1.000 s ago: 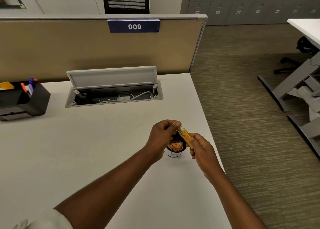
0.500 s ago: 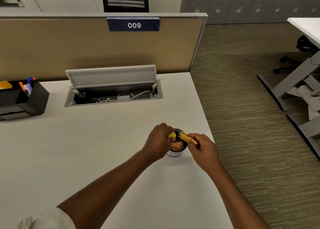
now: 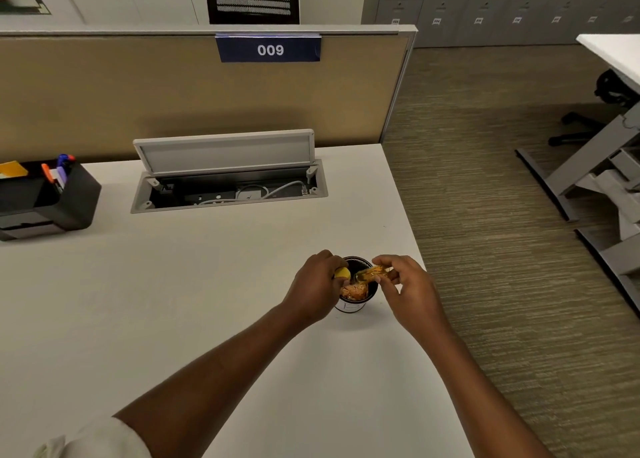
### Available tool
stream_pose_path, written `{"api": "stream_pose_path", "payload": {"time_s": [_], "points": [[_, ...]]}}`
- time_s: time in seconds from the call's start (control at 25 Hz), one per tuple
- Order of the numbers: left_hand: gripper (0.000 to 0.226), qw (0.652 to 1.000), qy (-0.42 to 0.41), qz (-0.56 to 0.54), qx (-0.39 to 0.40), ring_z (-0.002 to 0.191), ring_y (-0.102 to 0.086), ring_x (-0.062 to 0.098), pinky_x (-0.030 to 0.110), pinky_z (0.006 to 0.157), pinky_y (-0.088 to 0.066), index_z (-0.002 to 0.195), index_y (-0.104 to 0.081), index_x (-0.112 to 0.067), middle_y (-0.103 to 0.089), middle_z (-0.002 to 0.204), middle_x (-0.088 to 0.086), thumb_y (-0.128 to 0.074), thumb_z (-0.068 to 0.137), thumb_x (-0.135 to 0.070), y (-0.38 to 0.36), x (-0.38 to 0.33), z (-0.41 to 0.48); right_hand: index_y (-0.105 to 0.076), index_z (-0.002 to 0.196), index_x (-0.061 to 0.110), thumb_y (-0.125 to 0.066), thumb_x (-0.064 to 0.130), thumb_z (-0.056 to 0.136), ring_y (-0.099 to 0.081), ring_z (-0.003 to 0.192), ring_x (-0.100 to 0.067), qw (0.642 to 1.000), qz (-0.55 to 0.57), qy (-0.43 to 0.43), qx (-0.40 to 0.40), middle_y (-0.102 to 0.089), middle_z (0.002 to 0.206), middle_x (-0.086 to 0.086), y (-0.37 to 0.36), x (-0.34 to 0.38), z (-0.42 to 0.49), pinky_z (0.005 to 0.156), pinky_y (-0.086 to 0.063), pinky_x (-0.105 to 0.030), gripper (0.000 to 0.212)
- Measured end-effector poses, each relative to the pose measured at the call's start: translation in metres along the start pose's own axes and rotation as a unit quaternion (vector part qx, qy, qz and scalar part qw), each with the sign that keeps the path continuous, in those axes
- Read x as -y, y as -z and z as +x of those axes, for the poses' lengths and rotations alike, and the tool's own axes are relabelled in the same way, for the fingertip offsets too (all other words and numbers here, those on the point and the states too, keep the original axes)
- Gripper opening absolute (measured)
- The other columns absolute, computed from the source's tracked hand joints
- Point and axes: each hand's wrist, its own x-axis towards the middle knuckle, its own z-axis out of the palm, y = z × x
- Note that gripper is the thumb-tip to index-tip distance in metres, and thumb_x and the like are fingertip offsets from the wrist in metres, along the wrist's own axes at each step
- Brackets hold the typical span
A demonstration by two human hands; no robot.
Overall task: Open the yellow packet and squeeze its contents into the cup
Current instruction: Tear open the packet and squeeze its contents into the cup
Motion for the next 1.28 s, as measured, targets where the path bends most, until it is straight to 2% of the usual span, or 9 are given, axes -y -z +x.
{"api": "stream_pose_path", "payload": {"time_s": [0.16, 0.32, 0.6, 0.76, 0.88, 0.92, 1.04, 1.16, 1.28], "points": [[0.029, 1.000, 0.004, 0.004, -0.004, 0.099, -0.059, 0.025, 0.041, 0.084, -0.051, 0.120, -0.068, -0.013, -0.065, 0.108, 0.008, -0.062, 0.092, -0.013, -0.002, 0.000, -0.002, -0.065, 0.126, 0.022, -0.069, 0.009, 0.092, -0.060, 0.090, -0.014, 0.997, -0.062, 0.052, -0.016, -0.069, 0.108, 0.004, -0.007, -0.001, 0.000, 0.080, -0.053, -0.029, 0.037], [0.029, 1.000, 0.003, 0.004, -0.007, 0.098, -0.059, 0.026, 0.039, 0.082, -0.050, 0.120, -0.068, -0.012, -0.066, 0.108, 0.009, -0.062, 0.092, -0.011, -0.002, 0.000, -0.003, -0.070, 0.114, 0.018, -0.075, 0.011, 0.088, -0.065, 0.093, -0.021, 0.983, -0.139, 0.115, -0.030, -0.075, 0.103, 0.004, -0.013, 0.000, 0.003, 0.071, -0.058, -0.038, 0.027], [0.027, 1.000, 0.008, -0.007, -0.008, 0.099, -0.059, 0.027, 0.042, 0.084, -0.050, 0.118, -0.069, -0.012, -0.066, 0.108, 0.009, -0.064, 0.092, -0.014, 0.000, 0.001, -0.004, -0.069, 0.125, 0.015, -0.065, 0.015, 0.098, -0.063, 0.109, -0.015, 0.974, -0.088, 0.178, -0.109, -0.073, 0.116, 0.000, -0.016, -0.001, 0.000, 0.097, -0.050, -0.022, 0.028], [0.028, 1.000, 0.010, -0.010, -0.006, 0.100, -0.059, 0.027, 0.041, 0.085, -0.050, 0.119, -0.068, -0.011, -0.066, 0.108, 0.010, -0.064, 0.092, -0.014, 0.000, 0.000, -0.006, -0.071, 0.123, 0.010, -0.069, 0.004, 0.092, -0.067, 0.102, -0.026, 0.978, -0.103, 0.158, -0.085, -0.074, 0.111, -0.008, -0.029, -0.003, -0.004, 0.090, -0.058, -0.039, 0.032], [0.029, 1.000, 0.017, -0.004, -0.006, 0.100, -0.058, 0.026, 0.036, 0.082, -0.048, 0.121, -0.068, -0.012, -0.065, 0.109, 0.008, -0.065, 0.092, -0.016, 0.001, 0.000, -0.007, -0.068, 0.128, 0.014, -0.064, 0.015, 0.098, -0.062, 0.106, -0.019, 0.969, -0.115, 0.184, -0.121, -0.071, 0.114, -0.004, -0.025, -0.004, -0.001, 0.096, -0.048, -0.018, 0.031], [0.029, 1.000, 0.017, -0.002, -0.007, 0.100, -0.058, 0.025, 0.036, 0.081, -0.047, 0.121, -0.067, -0.012, -0.065, 0.110, 0.008, -0.064, 0.092, -0.017, 0.001, 0.000, -0.006, -0.067, 0.129, 0.015, -0.063, 0.017, 0.099, -0.061, 0.108, -0.018, 0.965, -0.125, 0.193, -0.128, -0.070, 0.115, -0.003, -0.025, -0.005, 0.001, 0.097, -0.049, -0.019, 0.030], [0.028, 1.000, 0.011, -0.010, -0.007, 0.099, -0.058, 0.026, 0.036, 0.081, -0.047, 0.120, -0.068, -0.011, -0.066, 0.108, 0.009, -0.064, 0.093, -0.015, 0.002, -0.001, -0.008, -0.071, 0.124, 0.013, -0.068, 0.008, 0.094, -0.065, 0.102, -0.024, 0.970, -0.124, 0.186, -0.097, -0.074, 0.111, -0.006, -0.029, -0.005, -0.003, 0.088, -0.057, -0.040, 0.031], [0.028, 1.000, 0.007, -0.007, -0.011, 0.098, -0.059, 0.027, 0.039, 0.083, -0.049, 0.120, -0.068, -0.010, -0.066, 0.108, 0.010, -0.063, 0.093, -0.015, 0.003, -0.001, -0.008, -0.070, 0.124, 0.011, -0.067, 0.008, 0.093, -0.064, 0.103, -0.022, 0.974, -0.108, 0.168, -0.105, -0.073, 0.112, -0.006, -0.028, -0.004, 0.001, 0.088, -0.056, -0.035, 0.031], [0.025, 0.999, 0.006, -0.022, -0.024, 0.096, -0.060, 0.026, 0.042, 0.084, -0.050, 0.117, -0.069, -0.009, -0.067, 0.105, 0.010, -0.064, 0.092, -0.015, 0.006, -0.003, -0.010, -0.068, 0.127, 0.013, -0.063, 0.011, 0.096, -0.066, 0.104, -0.018, 0.988, -0.013, 0.097, -0.123, -0.071, 0.116, -0.006, -0.024, 0.000, 0.001, 0.088, -0.057, -0.029, 0.031]]}}
